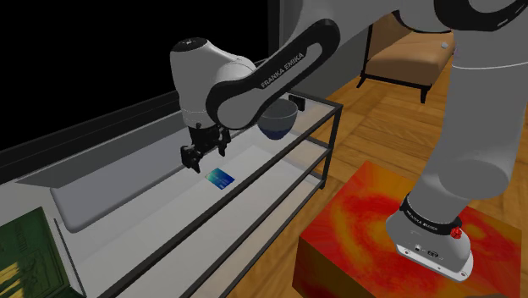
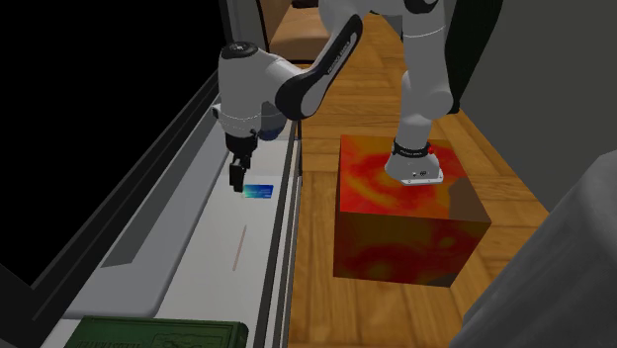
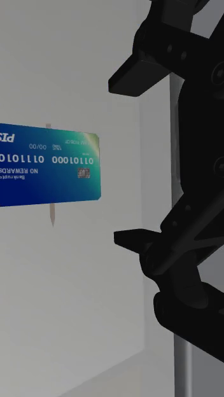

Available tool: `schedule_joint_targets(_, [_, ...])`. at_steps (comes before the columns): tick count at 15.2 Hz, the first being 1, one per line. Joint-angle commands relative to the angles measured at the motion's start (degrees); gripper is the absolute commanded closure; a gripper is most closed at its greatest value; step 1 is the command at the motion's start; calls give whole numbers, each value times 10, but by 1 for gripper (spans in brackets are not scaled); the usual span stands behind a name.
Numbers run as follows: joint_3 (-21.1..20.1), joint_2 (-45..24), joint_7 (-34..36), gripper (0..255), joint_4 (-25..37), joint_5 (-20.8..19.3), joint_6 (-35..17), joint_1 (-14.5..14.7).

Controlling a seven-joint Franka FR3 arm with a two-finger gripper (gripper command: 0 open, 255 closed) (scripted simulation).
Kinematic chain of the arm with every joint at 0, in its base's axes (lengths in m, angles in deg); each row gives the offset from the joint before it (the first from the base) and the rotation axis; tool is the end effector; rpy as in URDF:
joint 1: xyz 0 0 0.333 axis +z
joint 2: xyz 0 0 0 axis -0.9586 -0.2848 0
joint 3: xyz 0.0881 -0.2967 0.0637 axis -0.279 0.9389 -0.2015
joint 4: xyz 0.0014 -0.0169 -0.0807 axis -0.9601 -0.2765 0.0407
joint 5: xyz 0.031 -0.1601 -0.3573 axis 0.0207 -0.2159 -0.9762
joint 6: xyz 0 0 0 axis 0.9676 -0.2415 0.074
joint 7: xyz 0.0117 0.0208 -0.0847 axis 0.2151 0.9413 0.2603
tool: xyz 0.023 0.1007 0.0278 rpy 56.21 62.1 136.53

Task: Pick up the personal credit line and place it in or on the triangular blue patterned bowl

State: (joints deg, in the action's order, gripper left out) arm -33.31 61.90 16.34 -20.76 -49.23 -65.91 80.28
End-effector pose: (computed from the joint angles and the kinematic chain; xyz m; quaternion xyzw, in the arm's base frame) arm 0.5045 0.3581 0.3706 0.9970 0.0250 0.0723 0.0121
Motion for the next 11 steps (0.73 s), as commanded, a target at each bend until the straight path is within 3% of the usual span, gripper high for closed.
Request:
schedule_joint_targets(1, [4,-13,8,0,1,-11,-10,4])
schedule_joint_targets(11, [13,-37,20,0,-4,-30,-35,10])
